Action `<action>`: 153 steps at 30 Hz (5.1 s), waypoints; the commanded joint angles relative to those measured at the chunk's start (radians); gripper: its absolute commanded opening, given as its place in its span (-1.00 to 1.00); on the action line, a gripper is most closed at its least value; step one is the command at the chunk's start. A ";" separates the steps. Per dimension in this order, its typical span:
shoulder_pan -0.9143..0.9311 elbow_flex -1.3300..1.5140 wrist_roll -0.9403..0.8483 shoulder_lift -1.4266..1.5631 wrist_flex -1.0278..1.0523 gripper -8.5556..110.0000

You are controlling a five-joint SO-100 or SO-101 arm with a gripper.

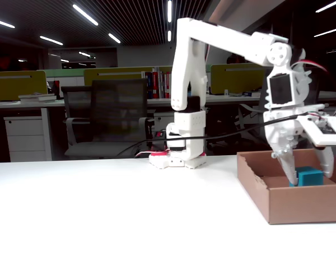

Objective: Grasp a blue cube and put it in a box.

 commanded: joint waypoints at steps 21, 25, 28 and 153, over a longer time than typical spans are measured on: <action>0.028 0.035 0.012 0.327 0.110 -0.20; 0.058 0.044 0.012 0.414 0.146 -0.20; 0.087 0.071 0.012 0.482 0.138 -0.25; 0.041 1.118 0.040 1.770 0.075 -0.47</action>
